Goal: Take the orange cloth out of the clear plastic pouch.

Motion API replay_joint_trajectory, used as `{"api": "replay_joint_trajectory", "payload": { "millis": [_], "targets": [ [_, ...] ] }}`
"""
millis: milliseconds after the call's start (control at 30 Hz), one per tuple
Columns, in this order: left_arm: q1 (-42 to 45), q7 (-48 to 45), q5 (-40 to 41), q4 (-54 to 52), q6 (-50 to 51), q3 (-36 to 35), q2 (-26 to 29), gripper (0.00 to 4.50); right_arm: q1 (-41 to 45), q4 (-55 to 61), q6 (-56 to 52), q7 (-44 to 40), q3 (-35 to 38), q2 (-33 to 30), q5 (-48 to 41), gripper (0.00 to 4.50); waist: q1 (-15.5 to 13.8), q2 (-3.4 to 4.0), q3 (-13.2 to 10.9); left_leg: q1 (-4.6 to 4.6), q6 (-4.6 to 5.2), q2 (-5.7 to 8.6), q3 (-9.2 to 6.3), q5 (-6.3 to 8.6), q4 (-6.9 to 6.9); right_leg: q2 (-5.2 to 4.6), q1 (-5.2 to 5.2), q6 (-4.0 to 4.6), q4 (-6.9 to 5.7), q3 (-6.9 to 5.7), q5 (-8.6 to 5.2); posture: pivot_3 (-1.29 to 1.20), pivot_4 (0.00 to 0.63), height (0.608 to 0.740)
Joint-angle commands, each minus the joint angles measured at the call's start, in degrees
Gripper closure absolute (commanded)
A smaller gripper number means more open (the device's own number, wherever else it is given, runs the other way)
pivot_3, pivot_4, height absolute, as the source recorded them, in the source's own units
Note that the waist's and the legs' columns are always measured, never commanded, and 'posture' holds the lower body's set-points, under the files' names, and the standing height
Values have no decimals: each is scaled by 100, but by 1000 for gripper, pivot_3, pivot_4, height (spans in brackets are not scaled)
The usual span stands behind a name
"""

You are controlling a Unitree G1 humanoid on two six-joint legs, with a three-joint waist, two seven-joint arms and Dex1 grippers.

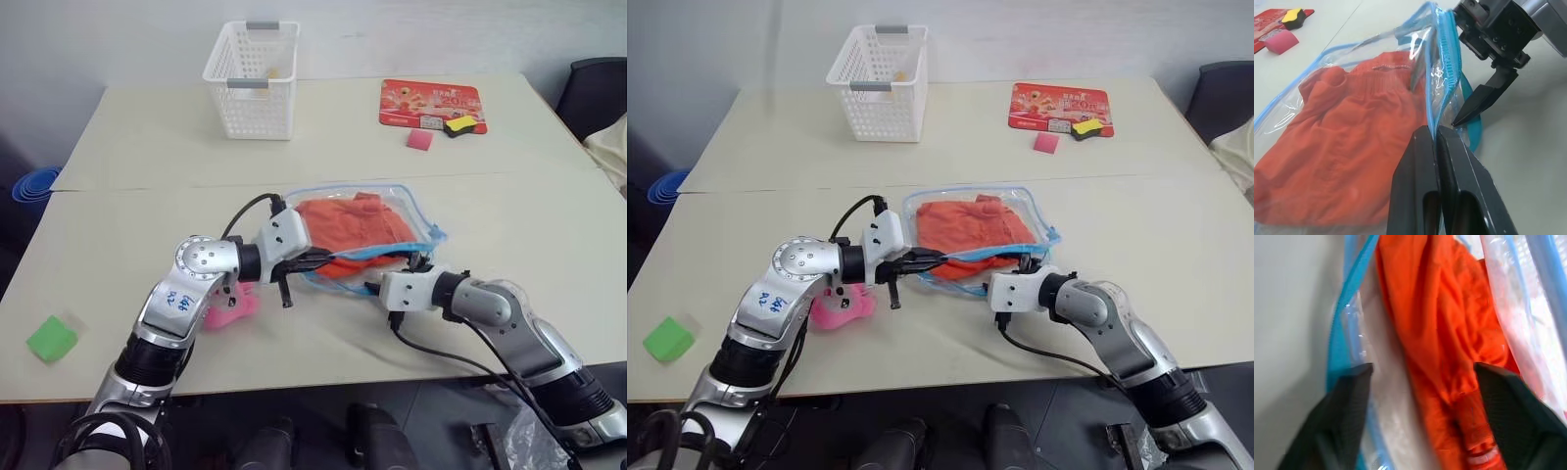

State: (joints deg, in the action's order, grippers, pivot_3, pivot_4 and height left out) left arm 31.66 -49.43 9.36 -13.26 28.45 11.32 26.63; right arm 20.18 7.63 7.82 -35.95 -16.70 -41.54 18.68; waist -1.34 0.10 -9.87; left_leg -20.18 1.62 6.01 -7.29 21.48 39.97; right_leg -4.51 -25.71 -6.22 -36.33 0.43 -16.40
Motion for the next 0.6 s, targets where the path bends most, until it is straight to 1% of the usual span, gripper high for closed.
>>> {"api": "replay_joint_trajectory", "payload": {
  "millis": [33, 267, 433, 533, 600],
  "targets": [
    [135, 83, 114, -220, -60, -51, -69, 4500, 202, -314, 289, 433, -116, 159, 609, 40, 2, -1, 1, 1, 0, 1, 1, 0, 0, 0, 1, 0, -1, 0, 0, 0, 150, 740],
    [58, 174, 216, -355, 45, -21, -168, 4500, 591, -1188, 693, 965, -314, 439, 1295, 40, 15, -1, 2, 3, 0, 4, 6, 0, 2, -1, -3, 1, -12, 1, 0, 0, 150, 740],
    [86, 344, 356, -377, 205, -102, -303, 4500, 1059, -2122, 1171, 1363, -657, 613, 1786, 40, 28, -2, 6, 7, -1, 3, 7, -1, 2, 0, 0, 1, -12, 2, -1, 0, 150, 740],
    [174, 471, 435, -340, 322, -180, -400, 4500, 1312, -2697, 1287, 1392, -757, 859, 1731, 686, 59, -9, 11, 13, -4, 0, 7, -2, 2, 2, 5, 1, -13, 2, -1, 0, 150, 740],
    [262, 629, 519, -295, 464, -279, -518, 4500, 1393, -2906, 1371, 1383, -791, 933, 1723, 1405, 69, -9, 11, 13, -5, 0, 7, -3, 2, 2, 5, 1, -14, 3, -1, 0, 150, 740]
  ]
}}
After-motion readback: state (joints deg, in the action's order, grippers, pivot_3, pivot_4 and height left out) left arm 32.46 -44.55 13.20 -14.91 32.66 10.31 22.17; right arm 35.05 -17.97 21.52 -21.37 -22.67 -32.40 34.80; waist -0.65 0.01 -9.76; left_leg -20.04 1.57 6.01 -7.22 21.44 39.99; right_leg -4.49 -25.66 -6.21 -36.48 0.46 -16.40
